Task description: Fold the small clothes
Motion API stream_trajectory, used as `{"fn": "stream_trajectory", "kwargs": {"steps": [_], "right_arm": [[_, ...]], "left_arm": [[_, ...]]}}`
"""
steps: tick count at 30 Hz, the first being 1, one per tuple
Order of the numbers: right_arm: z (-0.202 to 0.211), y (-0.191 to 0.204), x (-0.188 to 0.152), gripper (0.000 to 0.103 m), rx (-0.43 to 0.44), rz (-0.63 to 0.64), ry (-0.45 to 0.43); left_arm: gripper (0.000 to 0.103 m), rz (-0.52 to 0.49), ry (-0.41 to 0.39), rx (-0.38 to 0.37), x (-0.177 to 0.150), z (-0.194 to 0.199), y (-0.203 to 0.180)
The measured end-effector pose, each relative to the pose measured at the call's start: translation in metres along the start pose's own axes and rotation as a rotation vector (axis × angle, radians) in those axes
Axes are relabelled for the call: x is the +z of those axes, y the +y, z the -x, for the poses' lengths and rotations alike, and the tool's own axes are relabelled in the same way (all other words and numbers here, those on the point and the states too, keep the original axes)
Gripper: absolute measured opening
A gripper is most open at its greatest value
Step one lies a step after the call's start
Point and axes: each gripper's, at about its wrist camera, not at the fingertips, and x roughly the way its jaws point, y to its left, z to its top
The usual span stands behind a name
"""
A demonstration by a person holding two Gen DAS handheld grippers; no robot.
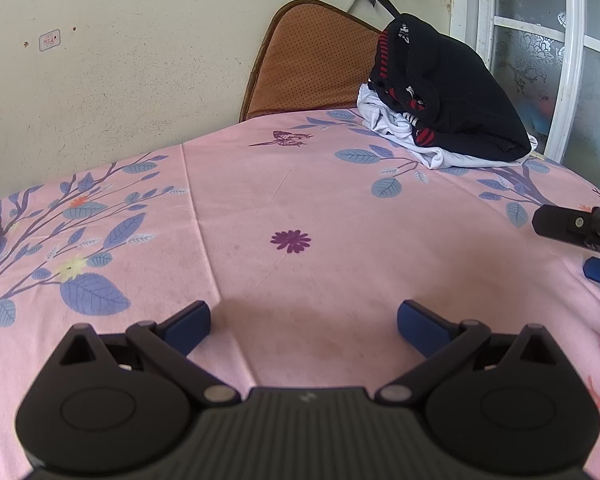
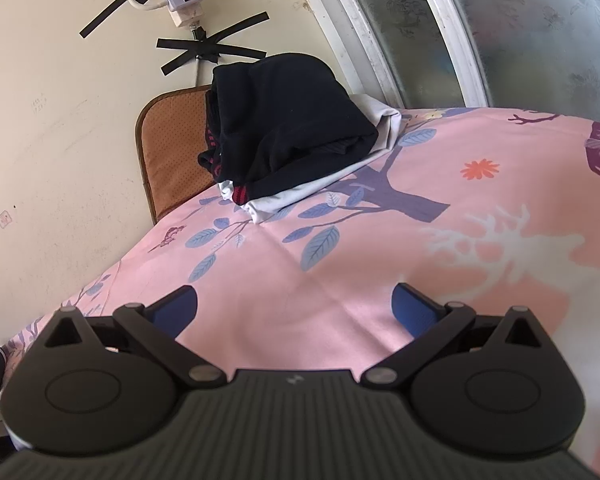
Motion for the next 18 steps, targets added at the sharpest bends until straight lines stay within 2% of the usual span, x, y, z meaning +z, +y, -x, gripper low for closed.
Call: {"fn": "stream_trajectory", "kwargs": {"steps": [7, 18], "right_arm": [[-0.001, 0.0034, -0.0002, 0.103, -0.013, 0.01, 0.001], [0.0014, -0.0031, 0.0001, 0.103, 0.013, -0.023, -0.007]], "left_arm": [[0.103, 0.0, 0.0, 0.0, 0.0, 0.0001, 0.0001], [0.103, 0.0, 0.0, 0.0, 0.0, 0.0001, 0.0004]]}}
